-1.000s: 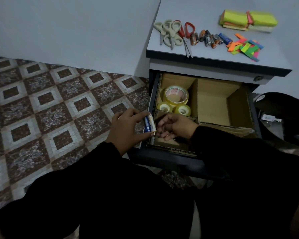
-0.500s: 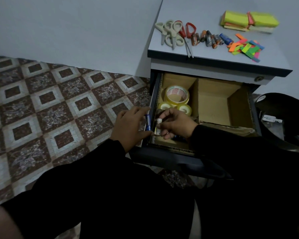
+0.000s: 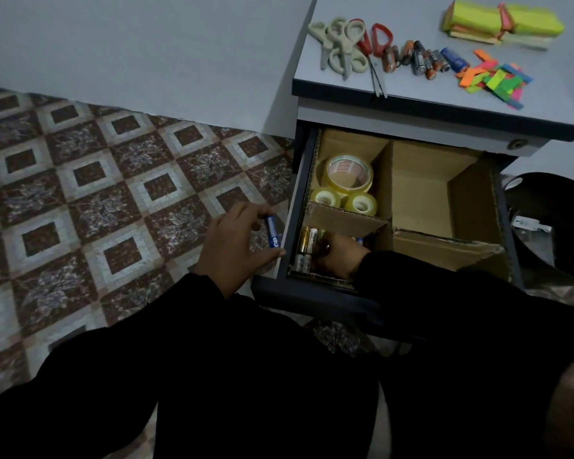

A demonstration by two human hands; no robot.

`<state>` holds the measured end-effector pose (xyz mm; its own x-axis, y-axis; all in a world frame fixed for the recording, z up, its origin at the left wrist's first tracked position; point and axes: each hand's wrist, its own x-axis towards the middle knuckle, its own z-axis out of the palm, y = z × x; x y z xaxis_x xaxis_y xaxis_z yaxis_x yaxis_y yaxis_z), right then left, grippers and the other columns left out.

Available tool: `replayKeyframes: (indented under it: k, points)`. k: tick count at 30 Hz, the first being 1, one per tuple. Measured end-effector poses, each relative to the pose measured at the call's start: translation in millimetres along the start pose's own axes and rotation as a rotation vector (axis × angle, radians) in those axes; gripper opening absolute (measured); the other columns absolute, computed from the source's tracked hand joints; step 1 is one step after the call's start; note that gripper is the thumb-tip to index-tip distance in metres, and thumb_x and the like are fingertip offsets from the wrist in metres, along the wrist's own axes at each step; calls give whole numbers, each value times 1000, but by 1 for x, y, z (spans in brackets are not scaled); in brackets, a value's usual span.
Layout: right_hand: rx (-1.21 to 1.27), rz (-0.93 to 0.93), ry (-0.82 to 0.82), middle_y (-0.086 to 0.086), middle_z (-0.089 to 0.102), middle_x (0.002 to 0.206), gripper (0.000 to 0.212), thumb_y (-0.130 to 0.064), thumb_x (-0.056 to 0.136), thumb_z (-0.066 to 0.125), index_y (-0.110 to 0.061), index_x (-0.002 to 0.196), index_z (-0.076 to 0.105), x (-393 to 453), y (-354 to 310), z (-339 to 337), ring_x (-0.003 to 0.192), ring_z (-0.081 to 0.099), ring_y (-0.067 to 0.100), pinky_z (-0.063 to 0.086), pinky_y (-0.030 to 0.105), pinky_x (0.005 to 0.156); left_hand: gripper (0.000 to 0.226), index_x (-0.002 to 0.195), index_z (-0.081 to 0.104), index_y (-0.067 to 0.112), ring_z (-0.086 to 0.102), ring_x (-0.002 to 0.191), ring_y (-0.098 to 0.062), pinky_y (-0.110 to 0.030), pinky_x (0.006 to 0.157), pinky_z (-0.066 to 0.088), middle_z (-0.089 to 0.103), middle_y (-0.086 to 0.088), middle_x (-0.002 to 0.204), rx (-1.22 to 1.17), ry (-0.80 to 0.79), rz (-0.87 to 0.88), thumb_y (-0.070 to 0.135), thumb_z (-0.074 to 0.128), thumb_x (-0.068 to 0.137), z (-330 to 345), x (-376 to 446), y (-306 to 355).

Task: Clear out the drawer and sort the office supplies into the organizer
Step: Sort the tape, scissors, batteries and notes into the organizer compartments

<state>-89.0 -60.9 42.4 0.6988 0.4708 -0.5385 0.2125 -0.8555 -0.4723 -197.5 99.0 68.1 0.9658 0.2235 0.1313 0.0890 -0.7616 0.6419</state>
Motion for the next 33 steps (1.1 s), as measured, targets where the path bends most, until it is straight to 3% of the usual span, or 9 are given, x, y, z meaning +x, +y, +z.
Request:
replayKeyframes:
  k: [8, 10, 13, 15, 17, 19, 25, 29, 33]
  points:
    - [0, 11, -45, 12, 63, 112, 28, -13, 84, 64, -5, 111, 63, 4, 4, -1, 104, 58, 26, 47, 28, 81, 58, 120, 57, 19, 59, 99, -21, -50, 92, 44, 57, -1, 117, 17, 6, 47, 37, 79, 70, 4, 3, 6]
    - [36, 4, -44, 12, 64, 103, 24, -10, 84, 62, -5, 107, 62, 2, 3, -5, 91, 61, 25, 52, 32, 72, 59, 120, 58, 21, 57, 103, -23, -49, 93, 42, 58, 0, 116, 54, 6, 68, 39, 80, 69, 7, 4, 7]
    - [404, -1, -23, 11, 58, 81, 12, -1, 91, 50, -12, 89, 54, -9, -2, -17, 58, 52, 17, 44, 27, 52, 60, 120, 60, 22, 56, 103, -25, -49, 91, 43, 58, -3, 111, 91, 14, 106, 38, 81, 66, 14, 5, 12]
    - [618, -96, 31, 10, 57, 76, 16, 1, 92, 48, -13, 85, 50, -17, -5, -28, 58, 51, 17, 46, 26, 50, 61, 120, 61, 22, 56, 100, -26, -48, 87, 44, 58, -4, 107, 93, 1, 114, 38, 82, 65, 19, 8, 15]
    - [751, -172, 72, 9, 57, 75, 11, 2, 92, 51, -8, 95, 48, -25, -9, -36, 60, 53, 16, 48, 21, 48, 61, 120, 61, 23, 56, 99, -26, -47, 86, 44, 59, -3, 105, 97, -7, 129, 40, 82, 64, 25, 10, 17]
    - [817, -197, 82, 10, 58, 77, 21, 0, 89, 55, -7, 105, 44, -30, -10, -41, 58, 57, 15, 51, 21, 49, 61, 119, 62, 22, 57, 99, -25, -43, 86, 42, 60, -3, 105, 94, -1, 141, 39, 82, 64, 29, 12, 22]
    - [806, -217, 56, 10, 54, 71, 30, 6, 86, 57, -8, 109, 42, -35, -9, -37, 44, 56, 7, 52, 22, 48, 65, 119, 62, 18, 60, 95, -27, -48, 83, 48, 61, -5, 102, 56, -27, 170, 42, 76, 60, 40, 15, 25]
    - [742, -123, 70, 8, 55, 68, 23, 3, 87, 59, -13, 90, 43, -25, -1, -31, 44, 55, 11, 51, 23, 44, 75, 136, 47, 20, 53, 113, -26, -48, 94, 43, 56, -5, 123, 38, -87, 105, 48, 67, 69, 34, 14, 17]
    - [582, -5, 22, 8, 56, 69, 24, -1, 87, 61, -14, 78, 43, -13, 9, -20, 51, 55, 17, 52, 24, 44, 60, 140, 41, 23, 47, 121, -26, -46, 98, 40, 49, -5, 134, 113, -140, 27, 41, 60, 87, 29, 11, 3]
